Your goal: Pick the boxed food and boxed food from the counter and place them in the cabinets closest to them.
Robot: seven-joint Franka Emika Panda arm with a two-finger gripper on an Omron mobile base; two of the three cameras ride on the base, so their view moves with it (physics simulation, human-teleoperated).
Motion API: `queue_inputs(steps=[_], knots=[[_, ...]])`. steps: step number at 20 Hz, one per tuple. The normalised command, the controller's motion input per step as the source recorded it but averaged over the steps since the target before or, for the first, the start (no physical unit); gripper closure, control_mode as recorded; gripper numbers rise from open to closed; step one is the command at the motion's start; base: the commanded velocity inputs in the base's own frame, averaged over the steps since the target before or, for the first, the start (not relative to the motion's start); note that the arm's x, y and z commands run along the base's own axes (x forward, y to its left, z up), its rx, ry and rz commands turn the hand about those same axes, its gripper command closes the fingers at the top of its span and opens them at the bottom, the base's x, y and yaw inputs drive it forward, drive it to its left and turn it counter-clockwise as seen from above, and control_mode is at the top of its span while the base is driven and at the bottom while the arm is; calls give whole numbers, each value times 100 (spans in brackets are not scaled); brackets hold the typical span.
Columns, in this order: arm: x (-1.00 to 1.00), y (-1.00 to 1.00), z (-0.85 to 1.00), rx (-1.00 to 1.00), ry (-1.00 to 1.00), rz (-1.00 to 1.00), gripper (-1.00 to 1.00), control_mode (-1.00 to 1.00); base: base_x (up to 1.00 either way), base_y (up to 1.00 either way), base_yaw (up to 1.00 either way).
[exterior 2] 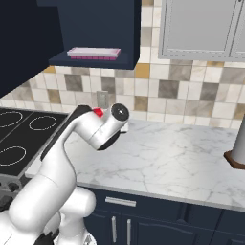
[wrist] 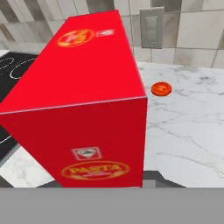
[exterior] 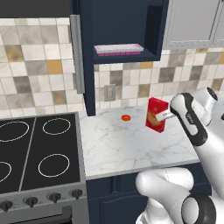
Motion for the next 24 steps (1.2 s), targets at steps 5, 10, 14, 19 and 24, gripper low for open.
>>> queue_inputs(steps=[5, 10, 14, 19, 24], knots=[[-19, 2, 57, 0, -3, -6, 100, -100, 0, 0, 0], [-17, 9, 60, 0, -4, -6, 100, -100, 0, 0, 0], [-18, 11, 59, 0, -5, -6, 100, -100, 0, 0, 0], [-19, 10, 57, 0, -5, -6, 100, -100, 0, 0, 0], [-19, 11, 56, 0, -5, -6, 100, -100, 0, 0, 0]])
